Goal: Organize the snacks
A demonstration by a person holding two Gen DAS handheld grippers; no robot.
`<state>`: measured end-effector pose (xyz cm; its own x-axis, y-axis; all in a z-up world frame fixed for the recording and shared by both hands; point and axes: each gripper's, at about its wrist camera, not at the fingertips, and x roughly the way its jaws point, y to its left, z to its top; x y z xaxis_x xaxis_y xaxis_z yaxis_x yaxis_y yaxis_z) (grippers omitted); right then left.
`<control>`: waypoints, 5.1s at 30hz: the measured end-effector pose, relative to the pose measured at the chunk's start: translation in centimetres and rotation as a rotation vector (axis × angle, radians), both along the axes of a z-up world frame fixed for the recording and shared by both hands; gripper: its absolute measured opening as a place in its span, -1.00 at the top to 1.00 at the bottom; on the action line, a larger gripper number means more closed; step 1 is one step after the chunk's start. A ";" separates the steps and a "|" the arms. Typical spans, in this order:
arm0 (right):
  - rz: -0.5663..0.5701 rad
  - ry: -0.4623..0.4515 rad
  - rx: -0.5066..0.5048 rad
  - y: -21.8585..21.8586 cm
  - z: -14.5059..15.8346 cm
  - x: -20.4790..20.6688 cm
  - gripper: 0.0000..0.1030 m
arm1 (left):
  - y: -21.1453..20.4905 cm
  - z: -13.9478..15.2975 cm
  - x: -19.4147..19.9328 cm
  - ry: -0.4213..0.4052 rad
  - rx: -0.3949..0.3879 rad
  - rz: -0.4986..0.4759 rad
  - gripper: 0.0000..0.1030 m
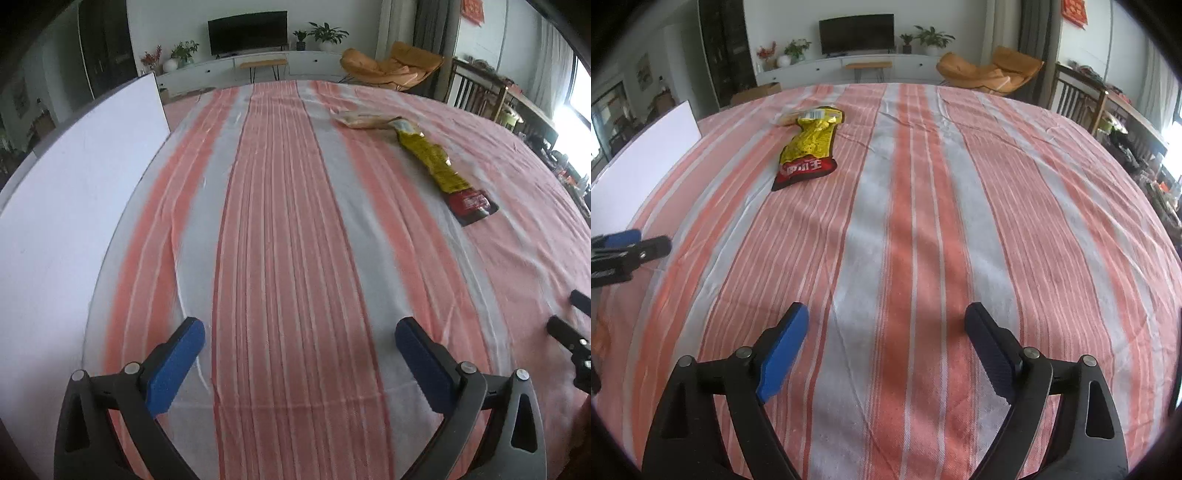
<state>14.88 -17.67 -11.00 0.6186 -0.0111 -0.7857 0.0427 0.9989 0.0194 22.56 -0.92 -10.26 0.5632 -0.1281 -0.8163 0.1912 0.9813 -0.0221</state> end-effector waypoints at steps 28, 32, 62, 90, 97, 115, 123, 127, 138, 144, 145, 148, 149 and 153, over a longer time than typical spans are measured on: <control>0.059 0.018 0.072 4.4 5.6 13.8 -0.72 | 0.8 -0.1 -0.3 -0.018 0.001 -0.006 -1.00; 0.047 0.186 0.027 6.3 1.6 19.9 -0.71 | 0.8 -0.1 -0.3 -0.018 0.000 -0.006 -1.00; -0.094 -0.005 -0.003 -3.6 1.1 4.9 -0.54 | 0.8 -0.2 0.0 -0.018 0.002 -0.008 -1.00; -0.083 -0.001 -0.005 -3.1 1.1 4.7 -0.66 | -15.1 3.8 20.7 0.040 0.254 -0.533 -0.98; -0.082 0.000 -0.005 -2.9 1.1 4.9 -0.67 | -15.0 1.0 25.4 0.107 0.139 -0.464 -0.67; -0.082 0.000 -0.005 -2.9 1.1 4.8 -0.69 | -4.4 1.2 -1.3 0.070 0.046 -0.246 0.31; -0.085 0.001 -0.009 -2.9 1.1 4.8 -0.69 | -1.9 0.1 -1.8 -0.001 0.020 -0.168 -0.87; -0.086 0.002 -0.010 -2.9 1.1 4.8 -0.69 | -1.7 0.0 -1.2 0.009 0.018 -0.153 -1.00; -0.087 0.004 -0.012 -3.1 1.0 4.8 -0.71 | -1.9 -0.4 -1.5 0.002 0.013 -0.148 -1.00; -0.090 0.005 -0.010 -3.1 0.9 4.8 -0.72 | -2.2 -0.4 -1.1 0.048 0.025 -0.190 -1.00; -0.089 0.005 -0.009 -3.2 0.9 4.8 -0.73 | -2.3 -0.3 -0.9 0.072 0.033 -0.209 -1.00; -0.066 0.014 0.001 -3.2 0.8 4.9 -0.82 | -2.5 -0.3 -0.8 0.099 0.044 -0.230 -1.00; -0.067 0.014 0.000 -3.2 0.8 4.9 -0.82 | -2.4 -0.3 -0.9 0.084 0.038 -0.231 -1.00; -0.071 0.013 -0.005 -3.1 0.7 4.8 -0.82 | -2.0 -0.5 -1.8 0.002 0.014 -0.220 -1.00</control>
